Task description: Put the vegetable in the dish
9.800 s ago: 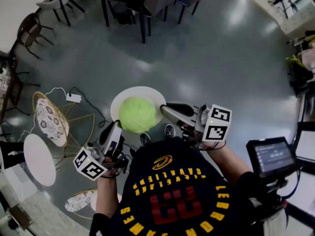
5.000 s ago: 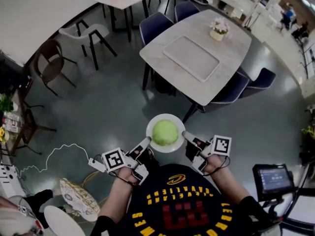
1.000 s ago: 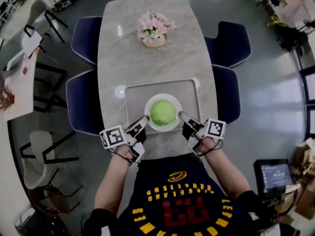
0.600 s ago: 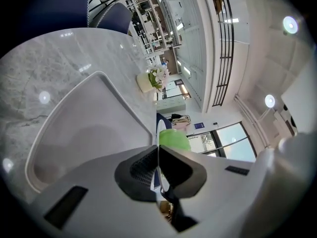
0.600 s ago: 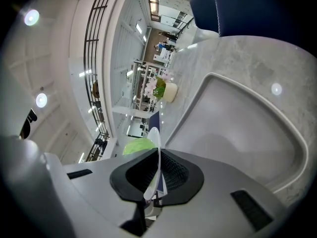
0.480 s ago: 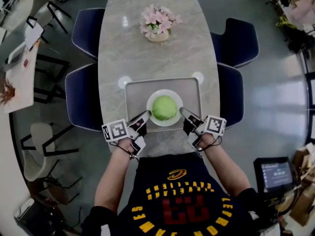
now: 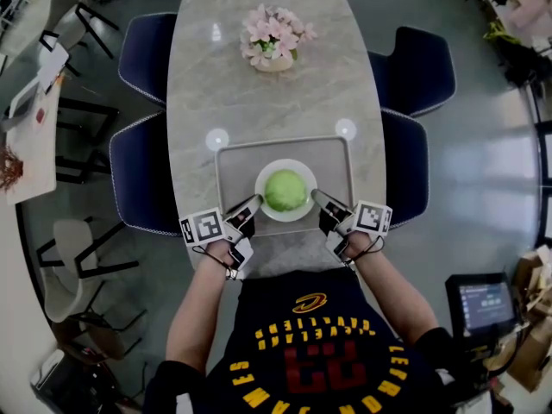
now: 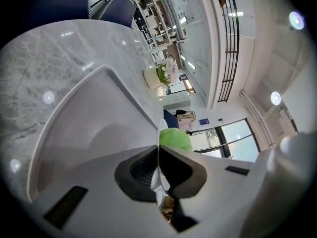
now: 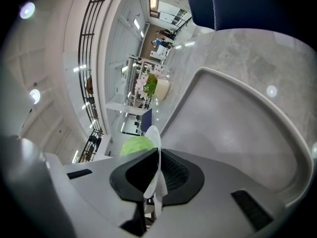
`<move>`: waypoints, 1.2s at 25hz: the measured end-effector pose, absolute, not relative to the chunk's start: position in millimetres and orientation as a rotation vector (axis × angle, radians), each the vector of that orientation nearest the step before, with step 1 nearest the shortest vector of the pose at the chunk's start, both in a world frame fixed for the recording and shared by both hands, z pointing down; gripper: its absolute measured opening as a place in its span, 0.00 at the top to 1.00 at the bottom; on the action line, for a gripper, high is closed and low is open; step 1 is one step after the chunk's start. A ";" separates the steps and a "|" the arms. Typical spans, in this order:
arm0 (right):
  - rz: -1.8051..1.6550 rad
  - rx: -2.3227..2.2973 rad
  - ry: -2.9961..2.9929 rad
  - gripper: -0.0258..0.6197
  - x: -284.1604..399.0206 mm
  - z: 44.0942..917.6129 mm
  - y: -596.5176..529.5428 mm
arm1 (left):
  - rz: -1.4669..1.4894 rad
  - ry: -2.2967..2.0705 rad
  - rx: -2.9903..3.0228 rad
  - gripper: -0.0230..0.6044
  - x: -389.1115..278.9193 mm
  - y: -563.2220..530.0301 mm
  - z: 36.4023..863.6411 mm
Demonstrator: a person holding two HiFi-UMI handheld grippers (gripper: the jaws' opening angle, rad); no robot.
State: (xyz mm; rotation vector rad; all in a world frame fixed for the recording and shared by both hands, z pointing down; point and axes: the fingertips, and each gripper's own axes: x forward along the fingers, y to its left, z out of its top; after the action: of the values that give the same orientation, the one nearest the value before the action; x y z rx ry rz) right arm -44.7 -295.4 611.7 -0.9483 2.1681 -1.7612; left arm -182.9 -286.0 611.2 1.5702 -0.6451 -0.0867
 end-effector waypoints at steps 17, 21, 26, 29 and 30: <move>-2.112 -1.178 1.905 0.93 -36.4 664.0 -277.6 | 0.015 -0.624 1.531 0.95 -182.9 -293.1 651.5; -2.134 -1.174 1.916 0.93 -38.6 667.4 -277.7 | 0.030 -0.630 1.526 0.95 -183.2 -294.0 657.6; -2.111 -1.154 2.008 0.93 -41.4 674.1 -282.1 | 0.059 -0.641 1.519 0.95 -182.7 -295.2 666.3; -2.109 -1.163 2.058 0.93 -41.8 679.1 -282.4 | 0.083 -0.647 1.510 0.95 -182.9 -293.8 673.4; -2.125 -1.172 2.048 0.93 -42.1 680.9 -280.9 | 0.089 -0.649 1.507 0.95 -183.2 -293.4 676.0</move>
State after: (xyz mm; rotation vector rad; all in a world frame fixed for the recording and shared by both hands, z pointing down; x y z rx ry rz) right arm -42.1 -280.9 680.9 -1.1717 2.0478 -2.1248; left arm -183.2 -293.4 676.0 1.5074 -0.6492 0.0890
